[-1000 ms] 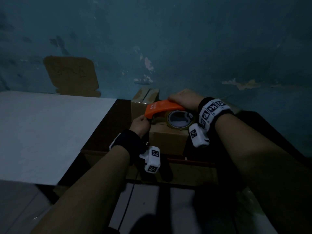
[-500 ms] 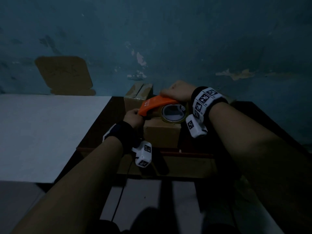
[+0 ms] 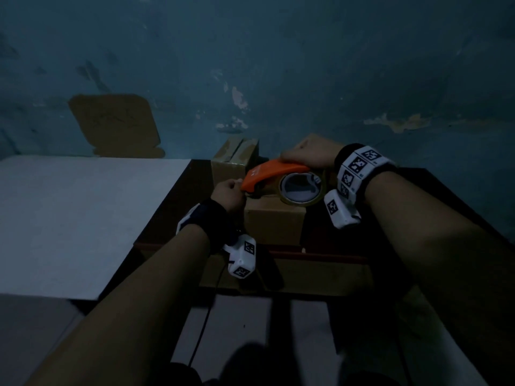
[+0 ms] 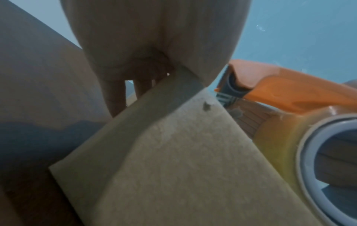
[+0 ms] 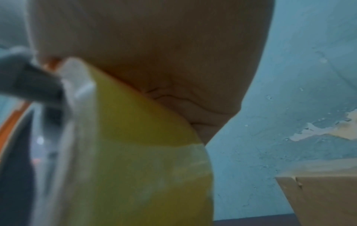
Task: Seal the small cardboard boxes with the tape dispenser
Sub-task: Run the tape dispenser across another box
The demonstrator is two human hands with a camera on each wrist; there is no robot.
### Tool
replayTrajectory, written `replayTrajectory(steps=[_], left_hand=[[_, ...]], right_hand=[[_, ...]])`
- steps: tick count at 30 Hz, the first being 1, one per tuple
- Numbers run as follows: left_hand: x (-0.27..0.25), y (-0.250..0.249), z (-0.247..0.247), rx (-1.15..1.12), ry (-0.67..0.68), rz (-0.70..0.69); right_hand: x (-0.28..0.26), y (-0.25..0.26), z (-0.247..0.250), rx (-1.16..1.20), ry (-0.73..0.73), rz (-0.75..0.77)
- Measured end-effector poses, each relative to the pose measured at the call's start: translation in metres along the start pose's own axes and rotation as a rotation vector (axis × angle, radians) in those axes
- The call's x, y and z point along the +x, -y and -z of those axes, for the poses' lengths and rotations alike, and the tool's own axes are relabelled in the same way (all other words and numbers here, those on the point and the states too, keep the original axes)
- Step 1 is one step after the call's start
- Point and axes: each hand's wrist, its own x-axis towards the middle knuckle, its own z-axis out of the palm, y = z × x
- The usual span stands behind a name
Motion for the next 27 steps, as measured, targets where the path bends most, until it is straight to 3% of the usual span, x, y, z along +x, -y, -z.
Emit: replayTrajectory(steps=[9,15,20,25,27], left_hand=[[0.000,0.003,0.001,0.029,0.012,-0.059],[0.001,0.001,0.001,0.059,0.017,-0.074],[0.005,0.005,0.008,0.080,0.032,-0.104],[0.006,0.012,0.032,0.191,-0.006,-0.162],[0.005,0.010,0.046,0.352,-0.048,-0.172]], right_hand=[[-0.004,-0.007,0.008,-0.032,0.009,0.003],[-0.018,-0.043,0.012,0.038,-0.093,-0.066],[-0.022,-0.042,0.002,0.115,-0.148,-0.063],[-0.018,-0.020,-0.014,0.167,-0.153,-0.039],[-0.013,-0.011,-0.021,0.204,-0.124,-0.026]])
